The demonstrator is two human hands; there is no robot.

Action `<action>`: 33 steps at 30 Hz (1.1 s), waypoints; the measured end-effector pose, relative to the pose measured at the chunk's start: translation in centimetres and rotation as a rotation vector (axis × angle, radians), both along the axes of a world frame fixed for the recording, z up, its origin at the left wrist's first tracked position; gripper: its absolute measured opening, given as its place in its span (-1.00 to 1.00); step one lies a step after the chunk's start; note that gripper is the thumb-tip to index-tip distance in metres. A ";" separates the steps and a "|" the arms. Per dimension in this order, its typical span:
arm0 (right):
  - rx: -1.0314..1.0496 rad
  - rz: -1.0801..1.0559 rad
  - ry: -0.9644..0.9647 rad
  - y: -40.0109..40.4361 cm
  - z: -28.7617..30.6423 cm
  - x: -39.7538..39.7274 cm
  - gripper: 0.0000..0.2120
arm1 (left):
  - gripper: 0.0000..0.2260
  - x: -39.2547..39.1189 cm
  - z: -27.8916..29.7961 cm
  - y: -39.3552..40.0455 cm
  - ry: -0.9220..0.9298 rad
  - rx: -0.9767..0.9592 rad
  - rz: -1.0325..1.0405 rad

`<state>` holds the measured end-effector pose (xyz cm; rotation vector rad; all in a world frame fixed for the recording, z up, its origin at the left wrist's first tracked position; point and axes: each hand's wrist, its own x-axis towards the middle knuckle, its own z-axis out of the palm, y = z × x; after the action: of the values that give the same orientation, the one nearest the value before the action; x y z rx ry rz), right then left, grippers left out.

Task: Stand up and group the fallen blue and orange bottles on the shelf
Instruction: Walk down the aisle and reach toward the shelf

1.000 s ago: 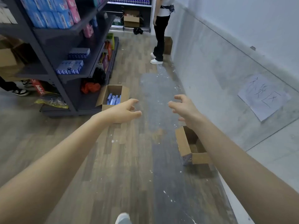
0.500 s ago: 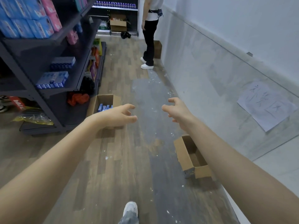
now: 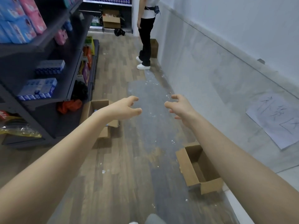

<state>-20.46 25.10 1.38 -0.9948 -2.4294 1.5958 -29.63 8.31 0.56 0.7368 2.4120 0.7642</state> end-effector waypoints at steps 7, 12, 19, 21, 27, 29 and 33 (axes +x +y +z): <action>-0.015 0.007 -0.029 3.2 -1.3 -4.4 -0.49 | -0.38 -4.5 -1.2 3.8 -0.033 0.043 0.052; -0.034 0.041 -0.039 7.3 -1.9 -9.2 -0.49 | -0.37 -9.0 -1.7 7.6 -0.022 0.042 0.088; -0.059 0.086 -0.086 14.5 -2.2 -17.1 -0.48 | -0.39 -16.7 -0.9 15.0 -0.006 0.019 0.122; -0.061 0.114 -0.090 16.1 -2.0 -19.6 -0.48 | -0.40 -18.8 -0.5 17.1 0.010 0.012 0.137; -0.057 0.187 -0.087 19.8 -1.4 -26.4 -0.49 | -0.42 -23.9 -0.5 20.0 0.006 0.026 0.204; -0.058 0.205 -0.093 20.3 -1.4 -28.3 -0.49 | -0.42 -25.5 -0.7 20.2 -0.006 0.026 0.231; -0.052 0.255 -0.103 20.9 -1.6 -32.1 -0.48 | -0.42 -28.5 -1.0 20.2 -0.022 0.028 0.274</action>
<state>-52.54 45.98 -0.26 -0.8213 -2.6908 1.7307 -58.12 28.53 -0.43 0.4087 2.5171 0.9081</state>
